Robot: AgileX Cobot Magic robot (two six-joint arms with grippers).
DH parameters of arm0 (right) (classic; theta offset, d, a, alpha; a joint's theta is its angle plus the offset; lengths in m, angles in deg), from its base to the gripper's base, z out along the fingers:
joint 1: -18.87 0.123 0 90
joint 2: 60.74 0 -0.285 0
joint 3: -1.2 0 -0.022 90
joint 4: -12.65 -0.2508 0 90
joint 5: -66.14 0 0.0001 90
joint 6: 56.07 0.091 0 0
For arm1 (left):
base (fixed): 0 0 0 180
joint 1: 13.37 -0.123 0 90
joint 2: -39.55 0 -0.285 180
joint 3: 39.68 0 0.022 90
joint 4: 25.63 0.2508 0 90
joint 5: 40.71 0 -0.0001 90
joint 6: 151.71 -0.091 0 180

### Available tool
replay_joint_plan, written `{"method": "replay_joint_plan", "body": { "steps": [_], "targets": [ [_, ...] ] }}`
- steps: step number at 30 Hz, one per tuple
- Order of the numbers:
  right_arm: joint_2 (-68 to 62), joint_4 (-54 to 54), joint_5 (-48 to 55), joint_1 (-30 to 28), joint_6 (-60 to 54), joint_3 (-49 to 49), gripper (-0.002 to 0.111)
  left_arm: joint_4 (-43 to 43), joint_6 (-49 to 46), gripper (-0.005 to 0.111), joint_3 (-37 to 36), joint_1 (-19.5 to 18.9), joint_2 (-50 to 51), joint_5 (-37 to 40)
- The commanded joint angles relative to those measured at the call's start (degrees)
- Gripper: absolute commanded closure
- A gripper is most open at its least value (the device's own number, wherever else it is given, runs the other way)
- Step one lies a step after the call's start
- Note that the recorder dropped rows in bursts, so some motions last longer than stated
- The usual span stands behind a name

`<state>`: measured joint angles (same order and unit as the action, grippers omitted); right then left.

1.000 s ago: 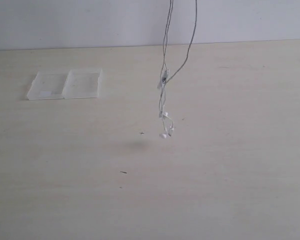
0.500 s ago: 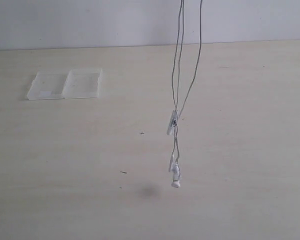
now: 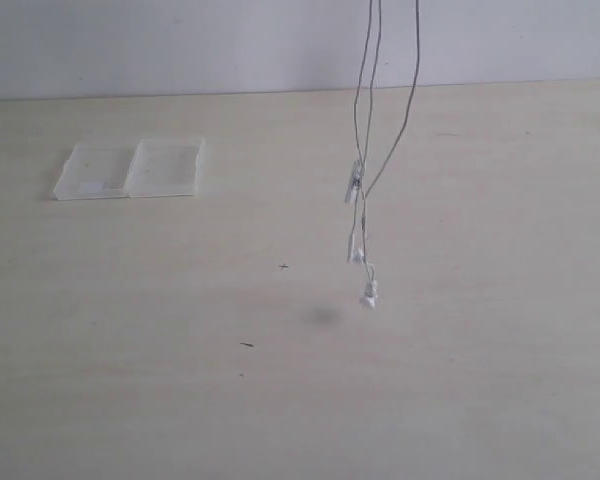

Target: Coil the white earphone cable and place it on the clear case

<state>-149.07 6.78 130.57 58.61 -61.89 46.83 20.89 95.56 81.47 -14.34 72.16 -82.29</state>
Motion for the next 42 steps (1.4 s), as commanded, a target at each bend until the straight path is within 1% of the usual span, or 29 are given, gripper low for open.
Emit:
{"method": "replay_joint_plan", "body": {
  "steps": [1, 3, 7, 8, 10, 13, 15, 16, 18, 20, 27, 35, 37, 40, 42],
  "targets": [
    [-0.2, 0.2, -0.2, 0.2, -0.5, 0.4, 0.108, 12.4, 2.2, 0.053, 5.0, 0.4, 16.8, -16.3],
    [-0.2, 0.2, -0.2, 0.2, -0.5, 0.4, 0.108, 13.5, 1.8, 0.046, 6.8, 0.4, 24.8, -21.5],
    [-0.2, 0.2, -0.3, 0.2, -0.6, 0.4, 0.108, 15.6, -2.5, 0.043, 10.4, 0.4, 37.5, -26.5],
    [-0.2, 0.2, -0.3, 0.2, -0.7, 0.4, 0.108, 16.3, -4.7, 0.043, 11.3, 0.4, 40.7, -28.3],
    [-0.2, 0.2, -0.3, 0.2, -1.8, 0.4, 0.108, 17.2, -9.8, 0.041, 12.7, 1.1, 46.4, -28.4],
    [-0.2, 0.3, -0.3, 0.2, -2.0, 0.4, 0.108, 17.3, -19.6, 0.039, 14.8, 4.4, 52.5, -28.4],
    [-0.2, 0.3, -0.3, 0.2, -2.0, 0.4, 0.108, 17.3, -24.3, 0.039, 16.6, 7.7, 55.9, -28.4],
    [-0.2, 0.3, -0.3, 0.2, -2.0, 0.4, 0.108, 17.2, -24.9, 0.039, 17.7, 9.3, 57.1, -27.9],
    [-0.2, 0.3, -0.3, 0.2, -2.0, 0.4, 0.108, 17.0, -25.1, 0.039, 19.9, 12.3, 59.8, -24.5],
    [-0.2, 0.3, -0.3, 0.2, -2.0, 0.4, 0.108, 17.0, -25.1, 0.039, 22.0, 14.5, 61.8, -23.5],
    [-0.2, 0.3, -0.3, 0.2, -2.0, 0.4, 0.108, 16.0, -25.2, 0.039, 26.1, 20.1, 64.7, -23.3],
    [-0.2, 0.3, -0.2, 0.2, -2.0, 0.4, 0.108, 12.8, -28.5, 0.039, 31.3, 27.8, 70.0, -16.3],
    [-0.2, 0.3, -0.2, 0.2, -2.0, 0.4, 0.108, 10.8, -29.8, 0.039, 32.3, 28.9, 71.2, -15.5],
    [-0.2, 0.3, -0.1, 0.2, -2.0, 0.4, 0.108, 5.7, -31.1, 0.039, 33.3, 29.1, 72.8, -15.5],
    [-0.2, 0.3, 0.1, 0.2, -2.0, 0.4, 0.108, 4.0, -31.1, 0.039, 34.0, 29.1, 73.7, -15.5]
  ]
}}
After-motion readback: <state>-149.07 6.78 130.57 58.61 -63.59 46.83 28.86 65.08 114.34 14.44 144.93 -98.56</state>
